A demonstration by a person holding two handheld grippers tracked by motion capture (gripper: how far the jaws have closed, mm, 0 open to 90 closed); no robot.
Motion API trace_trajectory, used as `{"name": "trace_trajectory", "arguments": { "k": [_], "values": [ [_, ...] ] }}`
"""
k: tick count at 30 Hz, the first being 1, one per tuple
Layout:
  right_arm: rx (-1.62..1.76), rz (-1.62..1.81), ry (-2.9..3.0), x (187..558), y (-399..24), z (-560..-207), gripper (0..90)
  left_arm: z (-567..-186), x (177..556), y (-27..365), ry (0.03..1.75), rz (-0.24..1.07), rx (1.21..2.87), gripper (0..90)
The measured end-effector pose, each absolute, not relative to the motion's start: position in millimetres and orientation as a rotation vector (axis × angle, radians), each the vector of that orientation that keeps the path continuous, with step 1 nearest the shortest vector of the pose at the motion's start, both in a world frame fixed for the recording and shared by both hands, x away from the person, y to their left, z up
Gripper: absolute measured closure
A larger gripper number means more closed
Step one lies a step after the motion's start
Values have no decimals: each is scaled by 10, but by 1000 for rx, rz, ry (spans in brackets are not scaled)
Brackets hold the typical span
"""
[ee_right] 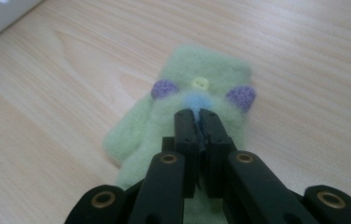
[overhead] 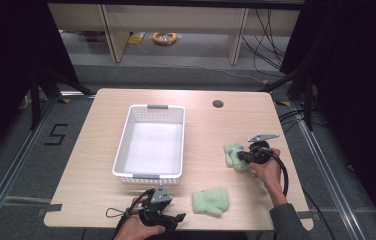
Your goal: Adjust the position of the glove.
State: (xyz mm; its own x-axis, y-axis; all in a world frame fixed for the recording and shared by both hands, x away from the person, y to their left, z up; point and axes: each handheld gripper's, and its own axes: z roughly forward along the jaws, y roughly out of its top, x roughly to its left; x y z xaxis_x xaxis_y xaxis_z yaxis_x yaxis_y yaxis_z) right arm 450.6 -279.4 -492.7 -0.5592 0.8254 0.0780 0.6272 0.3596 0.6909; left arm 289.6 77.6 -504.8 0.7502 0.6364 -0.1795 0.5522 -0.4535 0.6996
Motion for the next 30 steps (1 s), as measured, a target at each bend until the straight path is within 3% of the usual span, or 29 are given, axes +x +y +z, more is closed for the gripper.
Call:
{"name": "trace_trajectory", "arguments": {
  "k": [16, 30],
  "values": [
    [1054, 1170, 2420, 4113, -2683, -4433, 880, -5032, 2919, 810, 904, 139, 2141, 293],
    [827, 1268, 2560, 3621, -2431, -4349, 879, -4986, 2933, 816, 929, 158, 2113, 291]
  ]
}}
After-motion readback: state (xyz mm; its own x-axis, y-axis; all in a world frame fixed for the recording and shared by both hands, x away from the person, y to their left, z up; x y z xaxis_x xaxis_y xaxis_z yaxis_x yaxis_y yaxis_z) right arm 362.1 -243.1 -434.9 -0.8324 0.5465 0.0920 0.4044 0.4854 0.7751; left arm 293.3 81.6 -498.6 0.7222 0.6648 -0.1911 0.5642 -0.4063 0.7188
